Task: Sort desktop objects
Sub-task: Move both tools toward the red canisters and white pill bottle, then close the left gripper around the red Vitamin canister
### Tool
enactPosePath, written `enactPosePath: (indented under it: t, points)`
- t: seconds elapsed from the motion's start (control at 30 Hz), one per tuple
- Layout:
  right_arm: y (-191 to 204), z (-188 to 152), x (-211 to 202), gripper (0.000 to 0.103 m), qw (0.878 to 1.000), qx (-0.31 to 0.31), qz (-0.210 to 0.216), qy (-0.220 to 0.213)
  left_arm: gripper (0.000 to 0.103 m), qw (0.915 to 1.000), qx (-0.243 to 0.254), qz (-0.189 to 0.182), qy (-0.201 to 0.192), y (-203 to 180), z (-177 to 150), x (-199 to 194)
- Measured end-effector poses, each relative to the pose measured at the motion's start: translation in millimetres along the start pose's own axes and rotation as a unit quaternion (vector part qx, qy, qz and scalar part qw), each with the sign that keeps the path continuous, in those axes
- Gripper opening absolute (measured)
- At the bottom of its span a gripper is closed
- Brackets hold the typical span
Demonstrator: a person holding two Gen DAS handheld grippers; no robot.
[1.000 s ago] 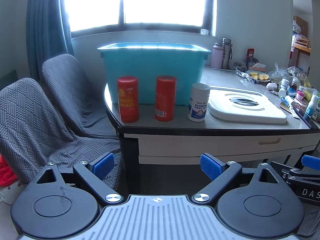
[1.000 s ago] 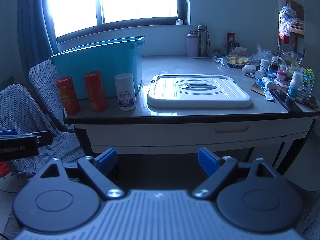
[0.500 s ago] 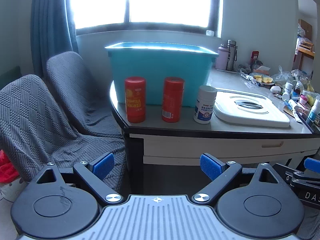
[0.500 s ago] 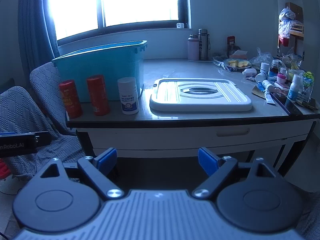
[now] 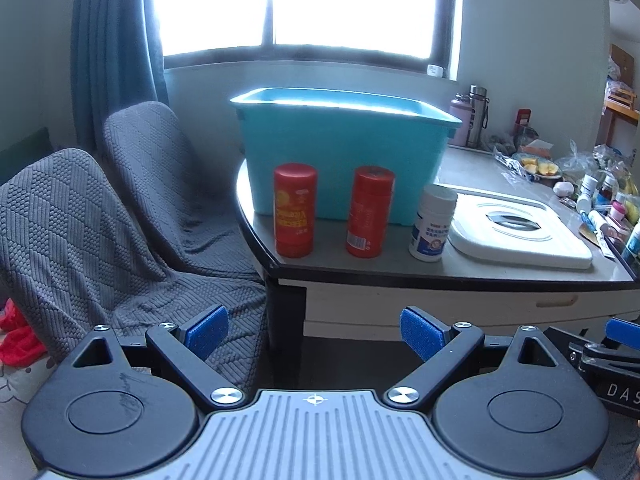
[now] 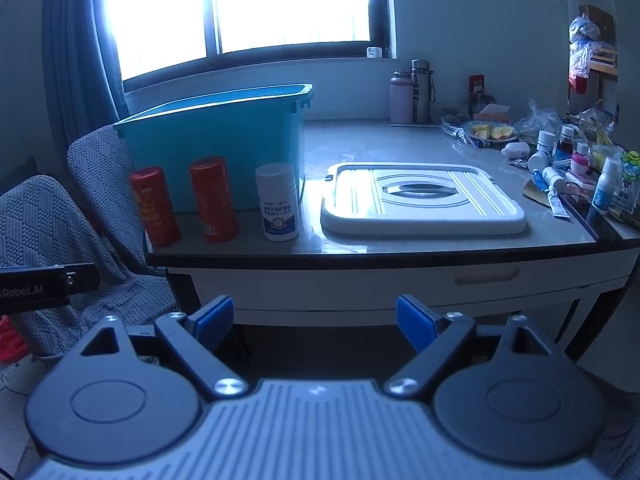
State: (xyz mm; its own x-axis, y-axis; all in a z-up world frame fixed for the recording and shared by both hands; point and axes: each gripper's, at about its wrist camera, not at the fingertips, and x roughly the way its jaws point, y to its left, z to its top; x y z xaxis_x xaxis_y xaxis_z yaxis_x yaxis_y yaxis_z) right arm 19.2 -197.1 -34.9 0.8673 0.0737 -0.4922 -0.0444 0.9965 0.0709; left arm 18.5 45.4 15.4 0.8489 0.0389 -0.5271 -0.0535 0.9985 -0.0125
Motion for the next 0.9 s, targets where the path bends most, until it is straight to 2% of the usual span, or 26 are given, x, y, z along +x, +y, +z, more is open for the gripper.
enactPosePath:
  t: [0.9]
  points:
    - [18.9,21.6,54.3,0.089,1.000,-0.005,0.004,0.016,0.094,0.9999,-0.007,0.012,-0.003,19.6,28.5,59.8]
